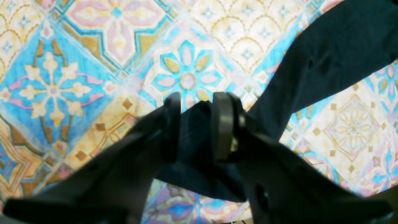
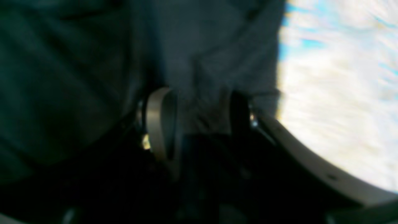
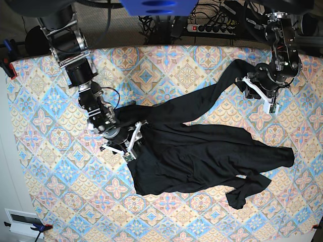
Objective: Layout the t-shirt on the table in an organized manner, then fold the t-shirt properly
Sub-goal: 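Drag the held shirt corner with the right gripper away from the left gripper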
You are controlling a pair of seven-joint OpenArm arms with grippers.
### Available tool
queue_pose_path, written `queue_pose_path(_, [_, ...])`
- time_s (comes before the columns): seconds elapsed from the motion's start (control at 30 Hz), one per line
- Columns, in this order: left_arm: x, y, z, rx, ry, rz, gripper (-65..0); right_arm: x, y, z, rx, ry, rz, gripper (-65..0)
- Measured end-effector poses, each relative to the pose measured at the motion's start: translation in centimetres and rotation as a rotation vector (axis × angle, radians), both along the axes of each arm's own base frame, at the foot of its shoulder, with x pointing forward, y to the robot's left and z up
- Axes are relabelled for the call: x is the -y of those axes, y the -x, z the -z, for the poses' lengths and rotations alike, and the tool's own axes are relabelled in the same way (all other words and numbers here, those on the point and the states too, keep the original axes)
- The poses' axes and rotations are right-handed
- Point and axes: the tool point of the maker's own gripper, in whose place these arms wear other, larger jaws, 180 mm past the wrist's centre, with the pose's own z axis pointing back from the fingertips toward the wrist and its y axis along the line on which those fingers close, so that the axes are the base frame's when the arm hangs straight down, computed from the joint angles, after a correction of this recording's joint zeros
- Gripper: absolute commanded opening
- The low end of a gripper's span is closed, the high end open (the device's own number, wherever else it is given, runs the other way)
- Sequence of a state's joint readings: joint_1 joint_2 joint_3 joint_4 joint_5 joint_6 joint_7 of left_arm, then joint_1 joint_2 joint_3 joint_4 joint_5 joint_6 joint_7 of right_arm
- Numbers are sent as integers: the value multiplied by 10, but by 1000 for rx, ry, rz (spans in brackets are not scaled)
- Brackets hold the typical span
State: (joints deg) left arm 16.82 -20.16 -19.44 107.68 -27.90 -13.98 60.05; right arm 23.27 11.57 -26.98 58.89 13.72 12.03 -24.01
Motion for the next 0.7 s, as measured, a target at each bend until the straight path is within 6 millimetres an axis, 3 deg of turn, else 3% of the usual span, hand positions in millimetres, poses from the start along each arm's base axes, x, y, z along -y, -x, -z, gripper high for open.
queue_pose_path(0.3, [0,0,0,0,0,0,-476,12,-3,-1,2,14,16,-636])
queue_pose_path(0.37, [0,0,0,0,0,0,-476,19,-7,-5,3,-12,42,-650])
queue_pose_path(0.47, [0,0,0,0,0,0,-476,54,-19,-16,31,-19,144,-650])
queue_pose_path(0.57, [0,0,0,0,2,0,-476,76,-24,-22,43,-22,201,-650])
queue_pose_path(0.7, [0,0,0,1,0,0,-476,92,-15,-15,32,-10,218,-650])
